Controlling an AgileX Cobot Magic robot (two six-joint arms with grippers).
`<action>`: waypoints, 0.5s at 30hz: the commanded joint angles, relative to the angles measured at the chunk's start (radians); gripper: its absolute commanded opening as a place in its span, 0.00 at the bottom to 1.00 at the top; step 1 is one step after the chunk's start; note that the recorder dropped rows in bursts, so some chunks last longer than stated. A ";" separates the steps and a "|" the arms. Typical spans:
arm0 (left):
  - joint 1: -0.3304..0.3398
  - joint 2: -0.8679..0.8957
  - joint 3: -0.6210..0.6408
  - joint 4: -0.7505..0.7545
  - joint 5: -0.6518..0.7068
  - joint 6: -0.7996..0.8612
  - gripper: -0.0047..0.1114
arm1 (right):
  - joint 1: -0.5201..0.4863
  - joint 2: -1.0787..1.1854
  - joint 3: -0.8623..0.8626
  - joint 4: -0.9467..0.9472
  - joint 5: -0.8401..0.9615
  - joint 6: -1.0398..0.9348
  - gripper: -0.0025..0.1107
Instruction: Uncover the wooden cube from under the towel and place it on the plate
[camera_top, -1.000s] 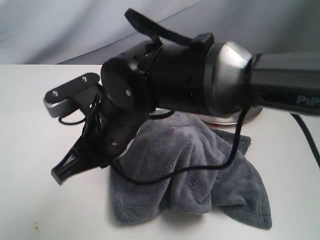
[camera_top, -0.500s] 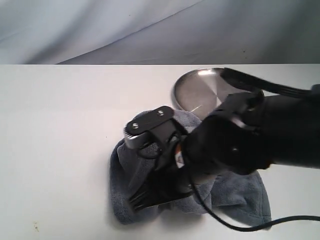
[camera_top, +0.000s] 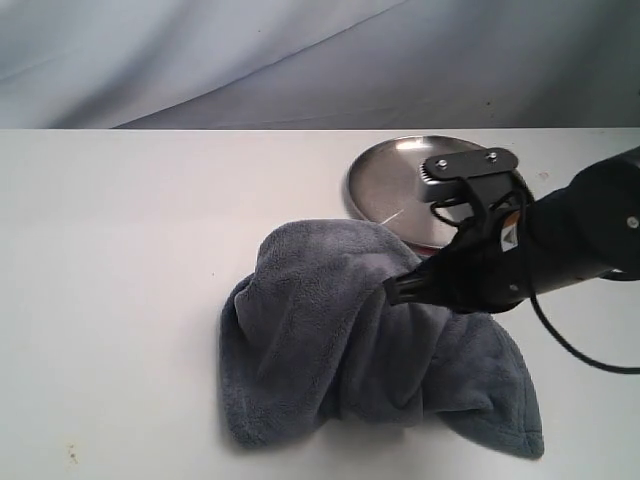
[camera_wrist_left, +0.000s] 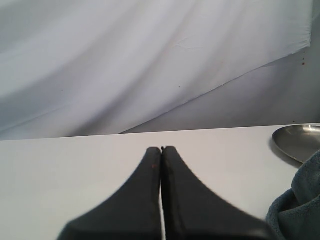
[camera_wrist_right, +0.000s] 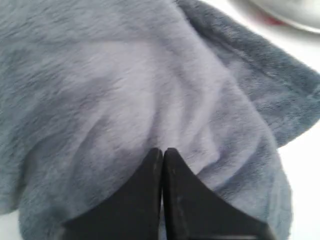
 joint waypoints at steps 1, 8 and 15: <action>0.002 -0.004 0.004 -0.002 -0.011 -0.002 0.04 | -0.094 -0.008 0.001 -0.014 -0.072 0.002 0.02; 0.002 -0.004 0.004 -0.002 -0.011 -0.002 0.04 | -0.143 0.074 -0.149 -0.014 -0.001 -0.028 0.02; 0.002 -0.004 0.004 -0.002 -0.011 -0.002 0.04 | -0.084 0.229 -0.352 -0.012 0.042 -0.028 0.02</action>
